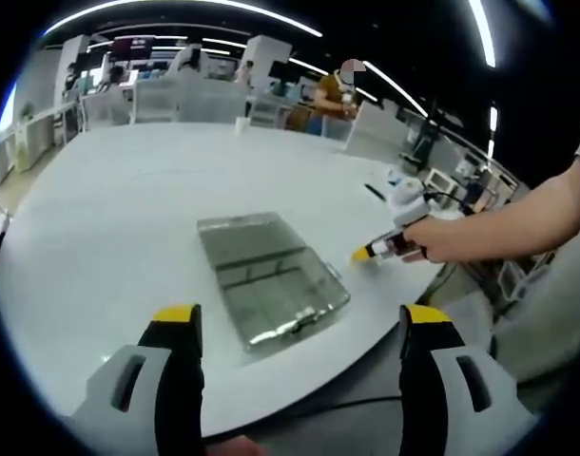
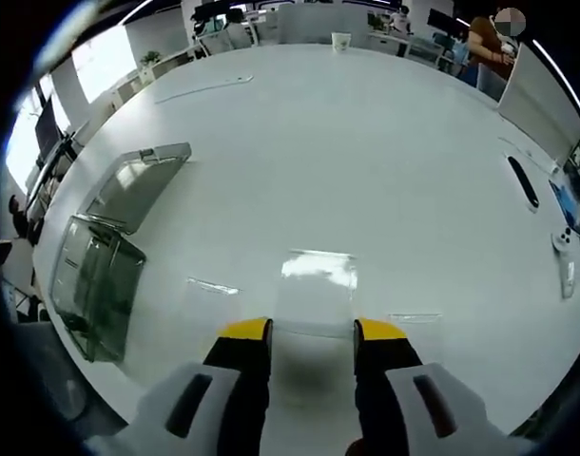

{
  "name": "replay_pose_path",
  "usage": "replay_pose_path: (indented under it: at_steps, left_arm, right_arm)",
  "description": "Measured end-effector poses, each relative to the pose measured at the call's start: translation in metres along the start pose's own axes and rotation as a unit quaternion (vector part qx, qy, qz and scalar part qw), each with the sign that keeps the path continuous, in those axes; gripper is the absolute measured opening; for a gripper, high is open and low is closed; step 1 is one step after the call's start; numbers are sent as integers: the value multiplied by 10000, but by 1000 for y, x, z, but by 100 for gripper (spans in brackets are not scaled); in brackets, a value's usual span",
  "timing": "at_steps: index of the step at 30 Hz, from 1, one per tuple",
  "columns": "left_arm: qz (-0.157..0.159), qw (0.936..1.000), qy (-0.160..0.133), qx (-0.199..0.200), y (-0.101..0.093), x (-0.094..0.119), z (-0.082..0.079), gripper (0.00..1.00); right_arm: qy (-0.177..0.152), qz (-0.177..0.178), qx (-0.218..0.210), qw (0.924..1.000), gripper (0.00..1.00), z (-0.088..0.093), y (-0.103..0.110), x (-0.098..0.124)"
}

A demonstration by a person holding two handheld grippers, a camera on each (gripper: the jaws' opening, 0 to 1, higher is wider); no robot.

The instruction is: Insert the divider into the dual guide fixture by aligning both edges with the guide slots and pushing it downward to the bottom, including one-sided entry, uneven engagement, binding, and posture correction.

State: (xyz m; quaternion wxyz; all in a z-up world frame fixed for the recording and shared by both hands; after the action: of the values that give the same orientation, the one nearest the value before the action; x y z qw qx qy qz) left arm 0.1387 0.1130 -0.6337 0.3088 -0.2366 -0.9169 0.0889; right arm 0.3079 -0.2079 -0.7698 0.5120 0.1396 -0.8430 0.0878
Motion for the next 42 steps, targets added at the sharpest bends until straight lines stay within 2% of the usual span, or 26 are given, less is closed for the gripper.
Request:
replay_pose_path:
  at_steps: [22,30,42]
  left_arm:
    - [-49,10000,14,48,2,0,1,82]
    - [-53,10000,1,41,1,-1,-1,82]
    - [-39,10000,15,35,0,-1,0,82]
  right_arm:
    - [30,-100,159,9998,29,0,2,6]
    - [-51,-106,80,9999,28,-1,-4,6]
    - [5,-154,-3,9999,27,5,-15,0]
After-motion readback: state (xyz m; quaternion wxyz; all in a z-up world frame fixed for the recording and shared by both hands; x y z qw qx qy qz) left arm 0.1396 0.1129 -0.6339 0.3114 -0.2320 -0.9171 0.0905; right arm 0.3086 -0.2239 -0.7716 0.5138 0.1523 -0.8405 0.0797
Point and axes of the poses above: the point that each gripper's makers call its tool centre point, and the gripper's own axes: x roughly backward along the fingers, y roughly to its left, z roughly out of its underside, the point moved 6 cm from there along x, roughly backward along the fingers
